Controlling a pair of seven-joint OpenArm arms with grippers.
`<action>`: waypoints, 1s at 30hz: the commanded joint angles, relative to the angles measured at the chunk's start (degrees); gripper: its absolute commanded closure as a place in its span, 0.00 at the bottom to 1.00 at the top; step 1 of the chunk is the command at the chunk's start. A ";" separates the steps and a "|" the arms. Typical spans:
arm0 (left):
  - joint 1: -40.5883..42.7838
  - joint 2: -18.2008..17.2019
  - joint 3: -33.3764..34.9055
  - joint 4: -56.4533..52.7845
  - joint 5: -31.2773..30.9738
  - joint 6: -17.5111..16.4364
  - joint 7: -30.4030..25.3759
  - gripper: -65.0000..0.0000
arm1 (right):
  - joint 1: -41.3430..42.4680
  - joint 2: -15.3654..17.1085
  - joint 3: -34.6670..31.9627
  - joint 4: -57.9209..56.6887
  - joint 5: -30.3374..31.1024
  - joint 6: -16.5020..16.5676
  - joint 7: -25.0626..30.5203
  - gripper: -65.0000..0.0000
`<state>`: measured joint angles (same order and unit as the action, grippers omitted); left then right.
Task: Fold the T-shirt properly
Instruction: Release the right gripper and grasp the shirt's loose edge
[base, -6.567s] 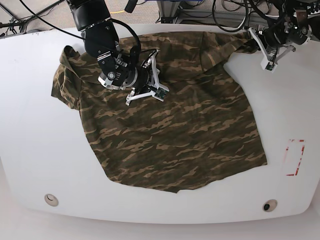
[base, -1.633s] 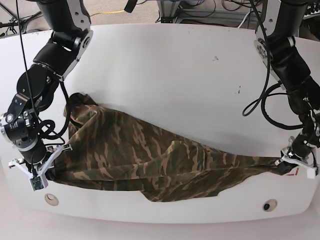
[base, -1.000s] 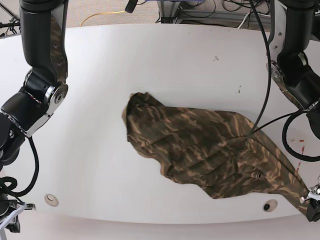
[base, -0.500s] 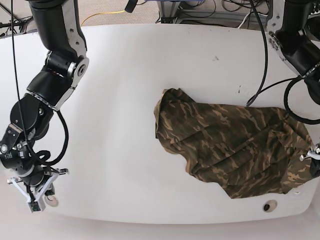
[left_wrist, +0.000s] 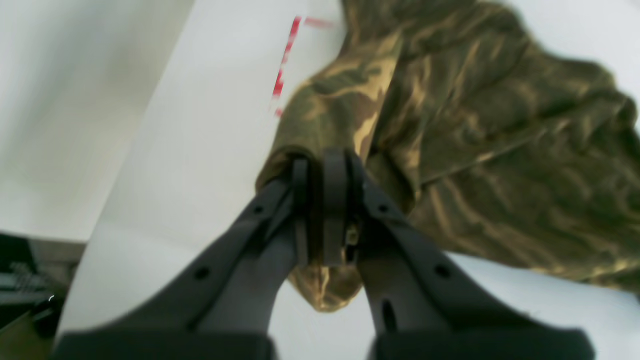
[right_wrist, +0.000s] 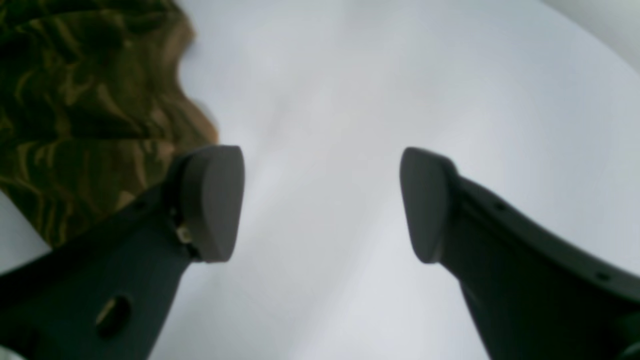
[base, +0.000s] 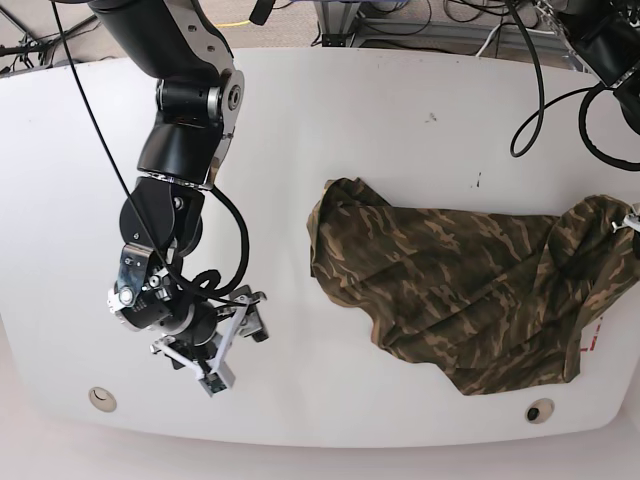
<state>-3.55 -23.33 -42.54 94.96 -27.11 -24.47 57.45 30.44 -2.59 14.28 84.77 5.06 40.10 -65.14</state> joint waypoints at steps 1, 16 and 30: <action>0.69 -1.94 -0.49 1.17 -1.06 -0.10 -1.76 0.98 | 1.70 -0.79 -0.70 -2.79 0.96 -0.10 4.09 0.20; 8.34 -1.94 -6.03 1.09 -0.89 -6.87 -1.76 0.99 | 4.25 -2.46 -0.35 -33.04 1.14 -0.10 22.38 0.17; 9.40 -1.94 -6.03 1.17 -0.89 -6.87 -1.76 0.99 | 4.51 -4.93 -0.61 -47.28 1.14 -0.10 36.62 0.18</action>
<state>6.33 -23.88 -48.23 95.00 -27.51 -31.16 57.01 33.08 -7.22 13.76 38.13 5.65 39.51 -29.98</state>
